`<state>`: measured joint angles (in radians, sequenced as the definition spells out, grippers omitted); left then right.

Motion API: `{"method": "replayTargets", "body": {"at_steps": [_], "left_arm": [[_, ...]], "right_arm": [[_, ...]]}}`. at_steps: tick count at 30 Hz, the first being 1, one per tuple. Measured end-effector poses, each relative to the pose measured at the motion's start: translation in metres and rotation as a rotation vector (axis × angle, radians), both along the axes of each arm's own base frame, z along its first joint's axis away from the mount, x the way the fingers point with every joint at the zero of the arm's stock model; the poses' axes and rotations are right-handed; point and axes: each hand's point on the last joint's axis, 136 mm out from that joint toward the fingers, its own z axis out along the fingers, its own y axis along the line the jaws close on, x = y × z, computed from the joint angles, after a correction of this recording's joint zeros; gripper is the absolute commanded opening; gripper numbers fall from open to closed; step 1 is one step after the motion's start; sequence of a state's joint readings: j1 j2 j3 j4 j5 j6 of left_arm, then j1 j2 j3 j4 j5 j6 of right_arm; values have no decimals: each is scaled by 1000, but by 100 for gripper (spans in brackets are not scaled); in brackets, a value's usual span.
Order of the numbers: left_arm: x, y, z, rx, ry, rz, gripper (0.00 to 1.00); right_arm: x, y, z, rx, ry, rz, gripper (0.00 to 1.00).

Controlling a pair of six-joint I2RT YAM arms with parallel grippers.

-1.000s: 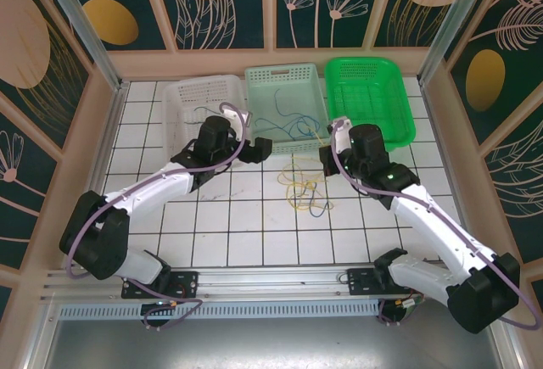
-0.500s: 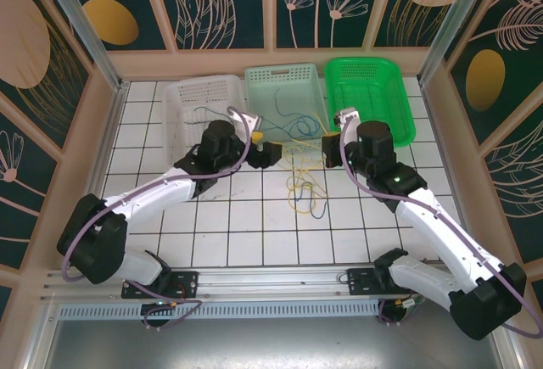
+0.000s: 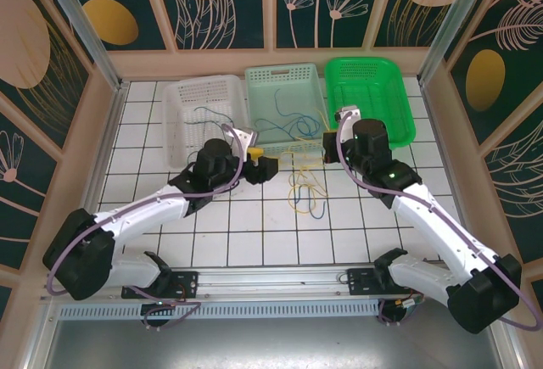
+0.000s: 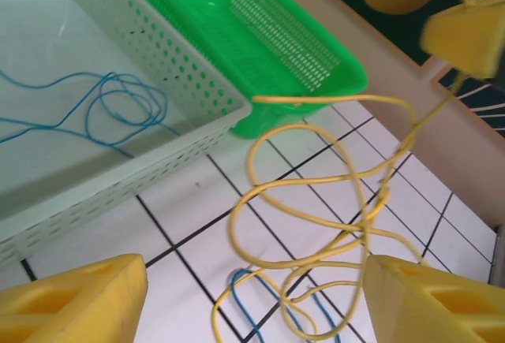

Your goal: Untangle the cables

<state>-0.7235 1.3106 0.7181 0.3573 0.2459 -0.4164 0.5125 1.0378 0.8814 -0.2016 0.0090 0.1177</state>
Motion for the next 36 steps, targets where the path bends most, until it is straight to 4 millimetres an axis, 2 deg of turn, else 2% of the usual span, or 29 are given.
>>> {"method": "replayTargets", "body": {"at_steps": [4, 9, 13, 17, 19, 26, 31, 36], "left_arm": [[-25, -23, -3, 0, 7, -87, 70], [-46, -53, -30, 44, 62, -184, 71], [-47, -64, -42, 69, 78, -195, 73], [-33, -70, -46, 99, 71, -154, 72], [-24, -74, -47, 111, 64, -133, 66], [-2, -80, -69, 192, 51, -73, 2], [1, -76, -79, 235, 46, -55, 0], [-1, -60, -93, 277, 54, -16, 0]], "right_arm": [[3, -1, -3, 8, 11, -18, 0], [4, -2, -3, 19, 15, -35, 0], [5, -1, -3, 30, 22, -40, 0], [4, 0, -3, 46, 30, -37, 0], [3, 3, -3, 59, 37, -27, 0], [-1, 6, 5, 84, 29, -4, 0], [-5, -8, 21, 94, 8, -36, 0], [-3, -48, 45, 84, -40, -161, 0]]}}
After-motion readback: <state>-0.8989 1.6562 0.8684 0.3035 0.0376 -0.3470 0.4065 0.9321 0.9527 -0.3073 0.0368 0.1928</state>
